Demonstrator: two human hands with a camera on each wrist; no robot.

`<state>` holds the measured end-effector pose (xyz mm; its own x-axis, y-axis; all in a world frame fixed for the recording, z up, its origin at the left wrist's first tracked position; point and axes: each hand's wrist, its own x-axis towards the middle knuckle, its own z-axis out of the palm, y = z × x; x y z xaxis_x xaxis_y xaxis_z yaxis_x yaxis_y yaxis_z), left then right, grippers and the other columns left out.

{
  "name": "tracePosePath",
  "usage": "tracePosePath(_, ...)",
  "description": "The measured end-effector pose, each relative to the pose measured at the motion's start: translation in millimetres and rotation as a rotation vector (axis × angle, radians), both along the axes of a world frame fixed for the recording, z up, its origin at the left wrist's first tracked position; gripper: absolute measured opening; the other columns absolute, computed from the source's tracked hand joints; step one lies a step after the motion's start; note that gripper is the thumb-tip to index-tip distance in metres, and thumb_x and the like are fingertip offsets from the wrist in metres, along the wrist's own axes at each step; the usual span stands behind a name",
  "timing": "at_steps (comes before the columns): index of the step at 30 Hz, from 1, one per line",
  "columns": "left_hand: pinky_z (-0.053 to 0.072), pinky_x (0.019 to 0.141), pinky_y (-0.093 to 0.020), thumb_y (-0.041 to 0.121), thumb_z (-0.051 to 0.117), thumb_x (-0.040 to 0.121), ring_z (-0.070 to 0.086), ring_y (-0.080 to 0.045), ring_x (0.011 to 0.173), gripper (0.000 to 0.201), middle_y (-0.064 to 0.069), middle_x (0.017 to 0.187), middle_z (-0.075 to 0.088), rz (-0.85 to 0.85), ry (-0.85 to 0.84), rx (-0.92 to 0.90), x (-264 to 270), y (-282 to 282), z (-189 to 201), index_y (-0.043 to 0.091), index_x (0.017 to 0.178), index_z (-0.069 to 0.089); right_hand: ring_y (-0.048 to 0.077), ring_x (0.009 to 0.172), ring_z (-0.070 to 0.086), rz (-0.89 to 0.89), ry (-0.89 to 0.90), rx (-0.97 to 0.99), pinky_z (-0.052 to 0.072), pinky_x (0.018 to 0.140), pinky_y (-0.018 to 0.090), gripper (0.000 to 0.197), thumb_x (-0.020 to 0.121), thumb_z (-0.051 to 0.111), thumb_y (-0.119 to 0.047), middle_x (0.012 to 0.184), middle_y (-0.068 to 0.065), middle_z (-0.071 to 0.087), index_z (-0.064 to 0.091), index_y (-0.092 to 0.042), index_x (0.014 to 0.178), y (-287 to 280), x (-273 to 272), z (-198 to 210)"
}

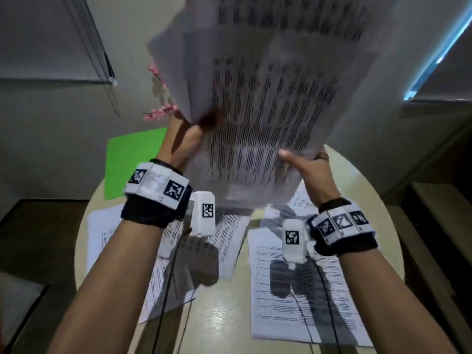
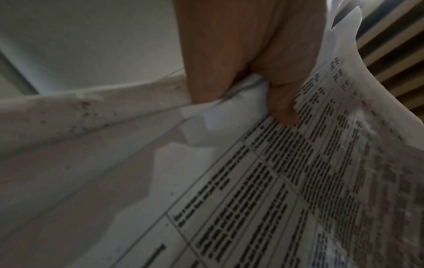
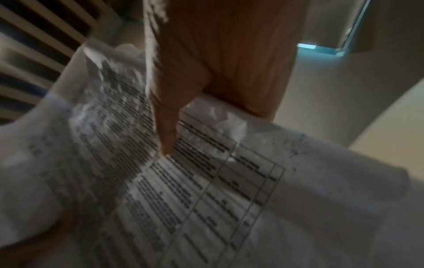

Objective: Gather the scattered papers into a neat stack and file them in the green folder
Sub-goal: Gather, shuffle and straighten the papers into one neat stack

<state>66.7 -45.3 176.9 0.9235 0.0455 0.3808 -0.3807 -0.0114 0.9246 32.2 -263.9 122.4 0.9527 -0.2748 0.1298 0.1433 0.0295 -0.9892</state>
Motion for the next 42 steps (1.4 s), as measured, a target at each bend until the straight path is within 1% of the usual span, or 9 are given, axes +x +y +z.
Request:
tracePosePath(8, 0.047, 0.074, 0.0, -0.001, 0.076, 0.064, 0.061, 0.023, 0.073, 0.063, 0.025, 0.083, 0.071, -0.178, 0.077, 0.092, -19, 24, -3, 0.006, 0.122, 0.052, 0.002, 0.081, 0.07, -0.025, -0.204, 0.005, 0.056, 0.079, 0.021, 0.033, 0.055, 0.083, -0.006, 0.077, -0.019, 0.075, 0.073, -0.024, 0.08, 7, -45, 9)
tracePosePath(13, 0.05, 0.089, -0.023, 0.015, 0.077, 0.07, 0.066, -0.002, 0.091, 0.048, -0.004, 0.109, 0.068, -0.168, 0.294, 0.428, -22, 35, -68, 0.01, 0.116, 0.064, 0.007, 0.085, 0.066, 0.054, 0.193, -0.079, 0.054, 0.089, 0.033, 0.024, 0.075, 0.072, -0.005, 0.087, -0.01, 0.071, 0.065, -0.011, 0.098, 29, -55, -58)
tracePosePath(18, 0.043, 0.084, -0.026, 0.019, 0.066, 0.082, 0.059, -0.015, 0.097, 0.032, -0.012, 0.102, 0.068, -0.112, 0.306, 0.534, -17, 35, -72, 0.0, 0.109, 0.067, 0.018, 0.064, 0.05, -0.134, 0.248, -0.208, 0.042, 0.061, 0.027, 0.019, 0.086, 0.062, -0.013, 0.071, 0.005, 0.054, 0.06, 0.006, 0.083, 44, -48, -66)
tracePosePath(25, 0.02, 0.115, -0.042, 0.02, 0.072, 0.077, 0.022, -0.025, 0.144, 0.086, -0.01, 0.157, 0.02, -0.186, 0.511, 0.558, -12, 48, -84, 0.019, 0.147, 0.022, 0.02, 0.084, 0.051, -0.379, 0.163, -0.09, 0.043, 0.078, 0.029, 0.012, 0.088, 0.058, -0.014, 0.094, 0.009, 0.056, 0.047, -0.011, 0.085, 16, -44, -25)
tracePosePath(28, 0.026, 0.11, -0.039, 0.013, 0.07, 0.078, 0.028, -0.028, 0.14, 0.085, -0.013, 0.156, 0.02, -0.369, 0.594, 0.542, -14, 40, -103, 0.023, 0.147, 0.021, 0.02, 0.097, 0.051, -0.422, 0.194, -0.041, 0.041, 0.087, 0.026, 0.019, 0.089, 0.057, -0.016, 0.107, 0.012, 0.054, 0.053, -0.005, 0.104, -3, -47, -22)
tracePosePath(32, 0.023, 0.116, -0.044, 0.029, 0.077, 0.07, 0.027, -0.029, 0.139, 0.09, -0.011, 0.152, 0.027, -0.342, 0.541, 0.856, -7, 34, -136, 0.023, 0.145, 0.028, 0.018, 0.092, 0.053, -0.522, 0.211, 0.066, 0.047, 0.055, 0.008, 0.033, 0.089, 0.055, -0.011, 0.104, 0.011, 0.057, 0.053, 0.01, 0.116, -25, -54, -19)
tracePosePath(35, 0.032, 0.111, -0.046, 0.036, 0.075, 0.07, 0.033, -0.03, 0.135, 0.079, -0.008, 0.146, 0.038, -0.427, 0.488, 1.241, -2, 35, -152, 0.024, 0.14, 0.039, 0.02, 0.09, 0.057, -0.581, 0.269, 0.159, 0.049, 0.074, 0.025, 0.036, 0.088, 0.058, -0.016, 0.113, 0.015, 0.062, 0.054, 0.005, 0.117, -48, -56, -25)
tracePosePath(38, 0.046, 0.097, -0.039, 0.013, 0.056, 0.089, 0.058, -0.03, 0.107, 0.027, -0.013, 0.119, 0.063, -0.2, 0.318, 1.347, 5, 32, -157, 0.012, 0.113, 0.065, 0.021, 0.082, 0.06, -0.526, 0.325, 0.211, 0.052, 0.087, 0.043, 0.037, 0.088, 0.06, -0.018, 0.113, 0.024, 0.065, 0.053, 0.004, 0.117, -58, -65, -34)
tracePosePath(42, 0.035, 0.103, -0.041, 0.021, 0.049, 0.094, 0.063, -0.024, 0.081, 0.024, -0.007, 0.081, 0.071, 0.186, 0.188, 1.186, 24, 28, -133, 0.012, 0.09, 0.071, 0.018, 0.083, 0.066, -0.219, 0.296, 0.188, 0.055, 0.083, 0.041, 0.066, 0.055, 0.082, -0.047, 0.095, 0.004, 0.069, 0.061, -0.008, 0.103, -51, -83, -59)
